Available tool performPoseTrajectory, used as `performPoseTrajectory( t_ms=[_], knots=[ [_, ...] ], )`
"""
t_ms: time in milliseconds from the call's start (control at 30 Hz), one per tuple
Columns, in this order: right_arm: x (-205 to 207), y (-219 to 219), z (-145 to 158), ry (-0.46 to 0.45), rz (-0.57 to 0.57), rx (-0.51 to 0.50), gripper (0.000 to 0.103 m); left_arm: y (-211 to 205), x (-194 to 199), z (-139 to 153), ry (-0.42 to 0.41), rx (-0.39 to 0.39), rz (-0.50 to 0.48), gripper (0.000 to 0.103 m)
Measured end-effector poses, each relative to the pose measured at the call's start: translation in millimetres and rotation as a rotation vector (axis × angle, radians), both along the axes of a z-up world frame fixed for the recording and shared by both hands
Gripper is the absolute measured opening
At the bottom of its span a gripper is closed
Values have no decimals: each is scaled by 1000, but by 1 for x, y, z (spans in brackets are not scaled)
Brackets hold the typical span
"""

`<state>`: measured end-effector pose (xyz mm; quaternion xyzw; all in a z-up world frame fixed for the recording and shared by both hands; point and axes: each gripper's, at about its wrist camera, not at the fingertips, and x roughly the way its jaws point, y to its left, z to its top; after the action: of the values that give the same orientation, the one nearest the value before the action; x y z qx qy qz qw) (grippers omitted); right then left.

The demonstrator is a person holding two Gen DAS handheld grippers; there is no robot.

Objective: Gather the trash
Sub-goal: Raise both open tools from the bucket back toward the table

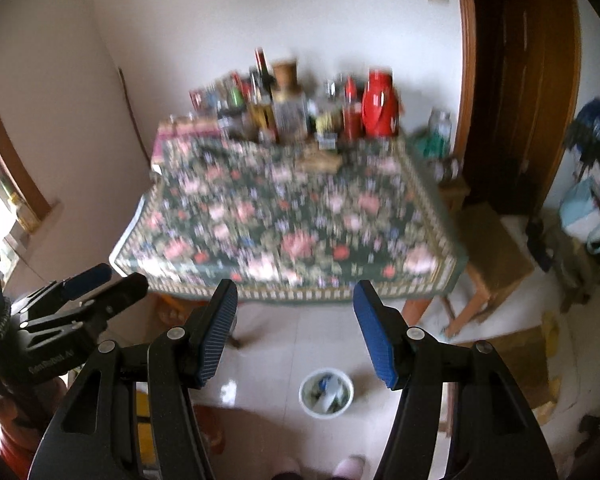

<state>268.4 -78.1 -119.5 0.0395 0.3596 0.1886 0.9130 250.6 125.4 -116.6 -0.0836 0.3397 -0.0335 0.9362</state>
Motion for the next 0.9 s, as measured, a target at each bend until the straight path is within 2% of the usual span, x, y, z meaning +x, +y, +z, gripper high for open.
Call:
performPoseTrajectory(
  t_ms=[67, 233, 300, 400, 500, 667, 900],
  knots=[
    [-15, 2, 27, -69, -14, -9, 58, 2, -9, 22, -46, 5, -4, 76],
    [-46, 2, 72, -206, -45, 22, 83, 5, -37, 71, -180, 41, -32, 77],
    [-55, 3, 85, -252, -61, 27, 86, 8, -44, 83, -210, 34, -46, 81],
    [-63, 7, 97, -294, -75, 6, 87, 15, -51, 95, -240, 0, -52, 81],
    [-67, 11, 102, -329, -101, -21, 97, 20, -52, 99, -260, 5, -38, 81],
    [-65, 10, 101, -366, -137, -12, 102, 21, -40, 96, -247, 46, -38, 81],
    [-33, 0, 99, -366, -158, 18, 103, 17, 0, 86, -235, 78, -20, 81]
  ],
)
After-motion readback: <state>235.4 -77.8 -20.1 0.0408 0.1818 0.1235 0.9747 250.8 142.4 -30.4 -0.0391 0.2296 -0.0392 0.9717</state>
